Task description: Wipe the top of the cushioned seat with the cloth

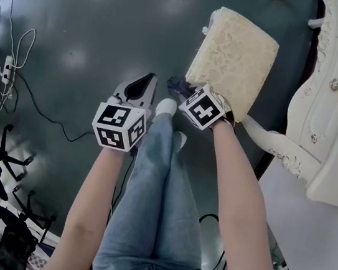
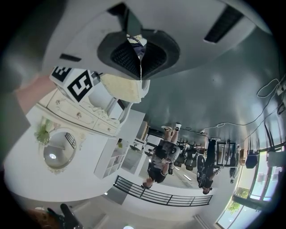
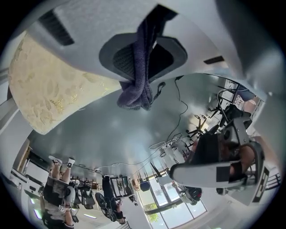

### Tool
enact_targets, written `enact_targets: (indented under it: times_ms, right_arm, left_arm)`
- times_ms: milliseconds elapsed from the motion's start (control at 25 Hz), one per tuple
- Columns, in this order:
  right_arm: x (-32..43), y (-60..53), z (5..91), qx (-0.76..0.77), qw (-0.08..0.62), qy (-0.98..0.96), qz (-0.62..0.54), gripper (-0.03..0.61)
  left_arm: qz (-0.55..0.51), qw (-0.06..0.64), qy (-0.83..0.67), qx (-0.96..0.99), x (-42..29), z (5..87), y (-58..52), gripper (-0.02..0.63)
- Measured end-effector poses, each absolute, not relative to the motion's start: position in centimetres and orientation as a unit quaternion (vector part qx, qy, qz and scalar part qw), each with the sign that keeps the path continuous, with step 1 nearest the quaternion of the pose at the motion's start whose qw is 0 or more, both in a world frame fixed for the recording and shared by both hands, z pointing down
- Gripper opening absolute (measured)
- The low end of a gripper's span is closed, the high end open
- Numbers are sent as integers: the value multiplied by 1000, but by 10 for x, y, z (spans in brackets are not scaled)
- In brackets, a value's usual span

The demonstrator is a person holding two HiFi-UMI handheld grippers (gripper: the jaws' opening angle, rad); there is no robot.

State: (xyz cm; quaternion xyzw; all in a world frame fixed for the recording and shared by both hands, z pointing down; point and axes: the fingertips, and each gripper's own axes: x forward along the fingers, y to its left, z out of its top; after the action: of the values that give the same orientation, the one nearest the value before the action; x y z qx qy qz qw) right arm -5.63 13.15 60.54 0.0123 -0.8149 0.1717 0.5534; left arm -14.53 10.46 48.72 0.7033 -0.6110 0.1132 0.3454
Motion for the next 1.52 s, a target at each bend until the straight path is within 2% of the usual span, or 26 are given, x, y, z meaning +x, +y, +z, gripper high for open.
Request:
enact_targets:
  times_ms: [480, 720, 1040, 1240, 1520]
  right_arm:
    - [-2, 157, 597, 24, 603, -780, 169, 37]
    - [24, 171, 565, 39, 600, -774, 198, 37]
    - [25, 155, 532, 102, 555, -787, 251, 37]
    - [34, 140, 486, 154, 503, -798, 294, 37]
    - [49, 116, 409, 209, 441, -824, 287, 37]
  left_arm:
    - [108, 338, -611, 708, -137, 452, 112, 5]
    - [113, 336, -603, 715, -125, 418, 113, 5]
    - [120, 326, -589, 729, -115, 389, 96, 5]
    - [122, 321, -583, 736, -104, 358, 92, 5]
    - [113, 304, -583, 745, -97, 305, 76, 5]
